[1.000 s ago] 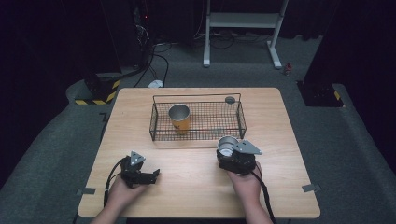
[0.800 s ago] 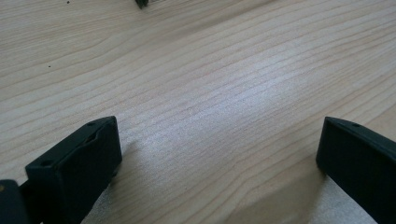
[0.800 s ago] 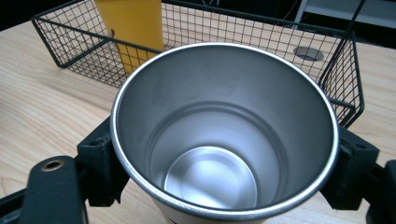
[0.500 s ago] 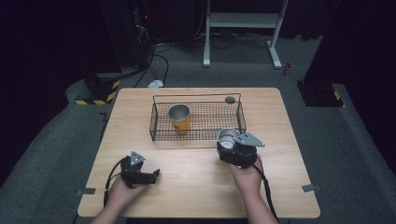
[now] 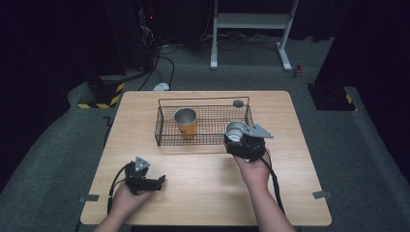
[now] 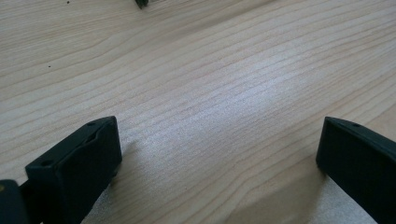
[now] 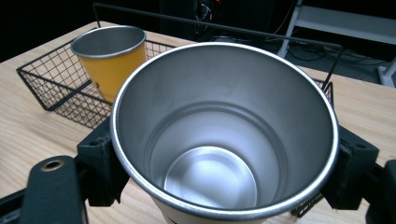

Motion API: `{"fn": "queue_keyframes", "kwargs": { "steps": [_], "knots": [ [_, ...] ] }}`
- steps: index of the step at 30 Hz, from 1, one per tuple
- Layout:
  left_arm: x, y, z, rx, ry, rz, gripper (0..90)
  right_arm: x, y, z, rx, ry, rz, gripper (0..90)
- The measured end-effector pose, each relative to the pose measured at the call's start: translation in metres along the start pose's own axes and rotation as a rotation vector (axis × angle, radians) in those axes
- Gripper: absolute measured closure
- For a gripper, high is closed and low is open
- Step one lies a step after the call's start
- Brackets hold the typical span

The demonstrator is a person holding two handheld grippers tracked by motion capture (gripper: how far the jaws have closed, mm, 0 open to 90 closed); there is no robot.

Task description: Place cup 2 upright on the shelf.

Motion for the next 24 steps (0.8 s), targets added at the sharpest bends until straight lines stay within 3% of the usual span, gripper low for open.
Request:
{"fn": "queue_keyframes", "kwargs": {
  "steps": [11,24],
  "knots": [
    [0.0,0.0,0.0,0.0,0.004,0.0,0.4,0.002,0.007,-0.017,-0.013,-0.01,0.001,18.6],
    [0.0,0.0,0.0,0.001,0.004,0.001,0.3,-0.01,0.029,-0.038,0.001,0.002,0.011,18.6]
  ]
}}
Point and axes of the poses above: each handheld gripper's, and its own axes: y roughly forward along the jaws, z roughly out of its underside, x roughly to its left, the point moved 8 cm from there along y, roughly forward along the jaws, and after that the axes turned 2 degrees about -y, right-handed, at the moved point
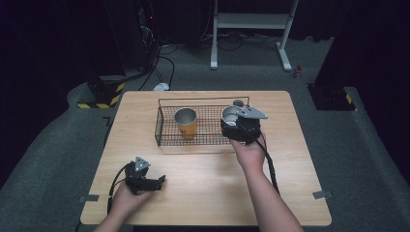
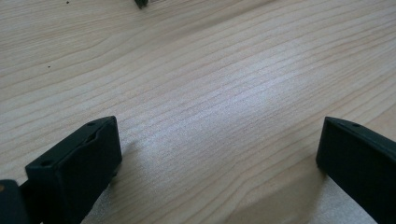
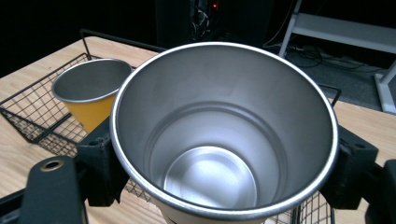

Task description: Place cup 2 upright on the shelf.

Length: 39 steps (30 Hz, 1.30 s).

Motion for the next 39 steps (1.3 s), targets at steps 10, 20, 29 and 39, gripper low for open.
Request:
{"fn": "queue_keyframes", "kwargs": {
  "steps": [10,20,29,39],
  "knots": [
    [0.0,0.001,0.0,-0.002,0.003,0.001,0.3,-0.012,0.027,-0.009,0.049,0.011,0.05,18.6],
    [0.0,0.001,0.0,-0.002,0.003,0.001,0.4,-0.017,0.061,-0.004,0.106,0.042,0.062,18.6],
    [0.0,0.001,-0.001,-0.002,0.003,0.002,0.4,-0.021,0.092,0.017,0.209,0.051,0.092,18.6],
    [0.0,0.001,-0.001,-0.001,0.007,0.006,0.3,-0.02,0.111,0.034,0.278,0.085,0.078,18.6]
  ]
}}
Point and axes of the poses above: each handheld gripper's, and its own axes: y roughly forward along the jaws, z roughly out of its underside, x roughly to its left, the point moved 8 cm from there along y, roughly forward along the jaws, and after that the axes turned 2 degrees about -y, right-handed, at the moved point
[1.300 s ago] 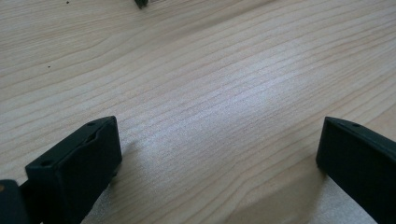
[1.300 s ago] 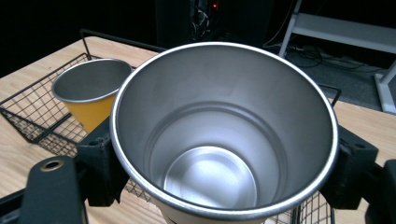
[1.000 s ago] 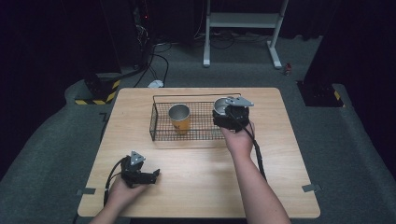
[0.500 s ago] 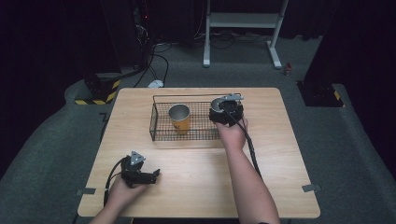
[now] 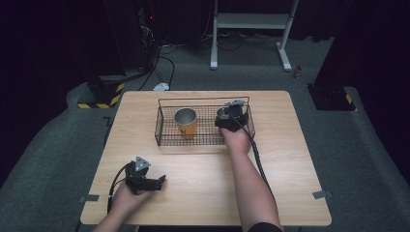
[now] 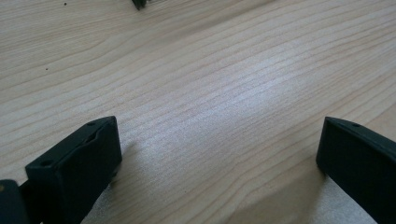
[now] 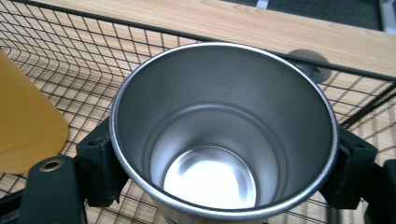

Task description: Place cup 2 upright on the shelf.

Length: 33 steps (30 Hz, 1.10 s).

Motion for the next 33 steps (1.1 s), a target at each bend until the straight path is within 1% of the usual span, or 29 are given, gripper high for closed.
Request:
{"fn": "queue_keyframes", "kwargs": {
  "steps": [2,4,6,8,9,16,20,23,26,28,31,33],
  "knots": [
    [-0.0003,0.0001,0.0,0.0,-0.003,0.0,0.3,0.0019,0.0029,0.0007,0.002,-0.011,0.0,18.6],
    [0.0,0.0,0.0,0.0,0.001,0.0,0.4,0.0037,0.005,0.0036,0.034,-0.001,0.003,18.6],
    [-0.0001,0.0,0.0,0.0,-0.001,0.0,0.3,0.0049,0.006,0.0046,0.03,-0.003,-0.001,18.6],
    [-0.0001,0.0001,0.0,-0.001,-0.001,-0.001,0.3,0.0045,0.0057,0.0042,0.025,-0.019,0.006,18.6],
    [-0.0001,0.0,0.0,0.0,-0.001,0.0,0.3,0.0047,0.0054,0.0043,0.025,-0.018,0.007,18.6],
    [-0.0002,-0.0001,0.0001,0.0,-0.001,-0.001,0.4,0.0042,0.0067,0.0071,0.045,0.036,-0.007,18.5],
    [-0.0002,-0.0001,0.0001,-0.001,-0.002,-0.001,0.4,0.0053,0.0059,0.0076,0.053,0.027,-0.006,18.4],
    [-0.0002,-0.0001,0.0001,0.0,-0.002,-0.002,0.4,0.0048,0.0047,0.0079,0.063,0.031,-0.015,18.0],
    [-0.0002,-0.0001,0.0001,0.0,-0.001,-0.001,0.4,0.0044,0.0039,0.0087,0.069,0.033,-0.032,16.5],
    [-0.0004,-0.0001,0.0001,0.0,-0.005,-0.001,0.4,0.0046,0.0036,0.0092,0.073,0.031,-0.038,13.7],
    [-0.0004,-0.0001,0.0002,-0.001,-0.005,-0.001,0.4,0.0066,0.0032,0.0097,0.076,0.044,-0.056,10.7],
    [-0.0004,-0.0001,0.0002,-0.001,-0.005,-0.001,0.5,0.0072,0.0028,0.01,0.078,0.043,-0.055,9.5]
  ]
}}
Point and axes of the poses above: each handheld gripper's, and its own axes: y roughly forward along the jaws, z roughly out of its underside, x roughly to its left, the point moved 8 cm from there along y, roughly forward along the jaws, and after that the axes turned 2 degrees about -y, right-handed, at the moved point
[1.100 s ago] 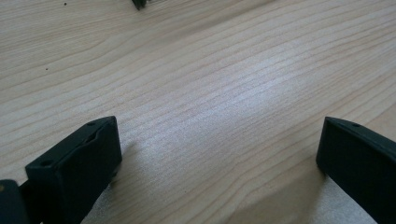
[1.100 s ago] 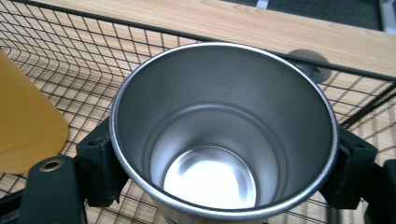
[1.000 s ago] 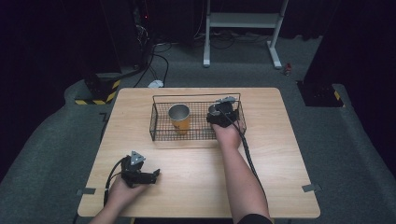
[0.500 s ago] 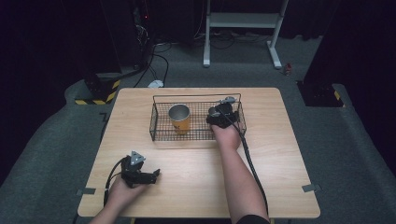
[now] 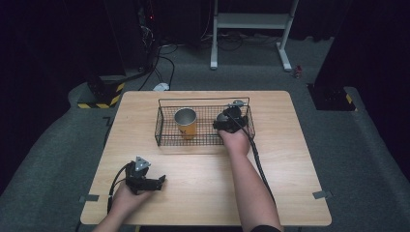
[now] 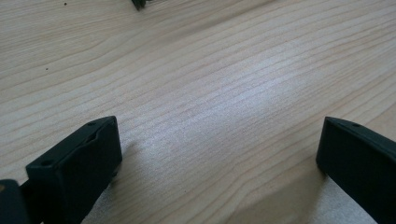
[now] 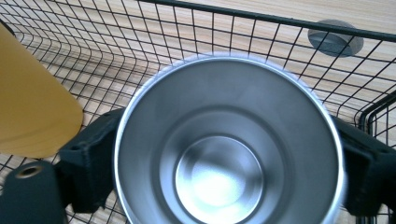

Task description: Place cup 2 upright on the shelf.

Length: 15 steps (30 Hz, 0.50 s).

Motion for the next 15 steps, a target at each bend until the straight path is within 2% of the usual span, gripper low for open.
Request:
{"fn": "queue_keyframes", "kwargs": {
  "steps": [8,14,15],
  "knots": [
    [0.0,0.0,0.0,0.001,0.0,0.0,0.4,0.001,-0.005,-0.002,-0.018,-0.018,0.03,9.1],
    [0.0,0.0,0.0,0.0,0.0,0.0,0.4,0.0,-0.016,-0.008,-0.056,-0.013,0.042,9.1],
    [0.0,0.0,0.0,0.001,0.0,-0.001,0.4,0.0,-0.021,-0.011,-0.076,-0.017,0.042,9.1]
  ]
}}
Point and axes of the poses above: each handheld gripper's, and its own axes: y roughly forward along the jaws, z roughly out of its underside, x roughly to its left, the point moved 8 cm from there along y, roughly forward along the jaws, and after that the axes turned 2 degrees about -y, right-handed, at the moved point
